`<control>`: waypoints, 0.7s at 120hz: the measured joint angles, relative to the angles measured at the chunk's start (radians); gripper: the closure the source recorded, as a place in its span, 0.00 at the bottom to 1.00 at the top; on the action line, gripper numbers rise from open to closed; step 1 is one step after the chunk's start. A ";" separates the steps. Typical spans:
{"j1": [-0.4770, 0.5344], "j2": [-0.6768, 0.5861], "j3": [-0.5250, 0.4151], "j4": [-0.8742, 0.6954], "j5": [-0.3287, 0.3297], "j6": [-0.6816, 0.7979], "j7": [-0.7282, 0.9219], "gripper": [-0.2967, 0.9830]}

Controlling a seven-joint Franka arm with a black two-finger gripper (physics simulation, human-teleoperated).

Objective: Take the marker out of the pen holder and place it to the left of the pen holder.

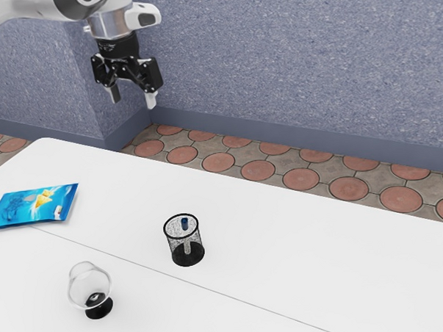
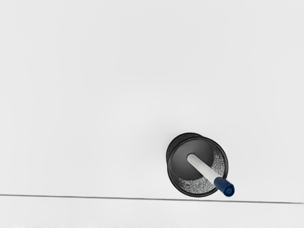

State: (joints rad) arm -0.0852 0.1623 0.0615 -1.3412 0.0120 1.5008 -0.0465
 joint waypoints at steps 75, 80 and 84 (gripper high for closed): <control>-0.002 0.360 -0.129 -0.024 0.057 0.186 -0.016 0.23; -0.002 0.345 -0.131 -0.076 0.080 0.215 -0.012 0.23; -0.002 0.326 -0.132 -0.125 0.101 0.248 -0.008 0.23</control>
State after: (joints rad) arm -0.0874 0.4879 -0.0707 -1.4666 0.1125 1.7491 -0.0547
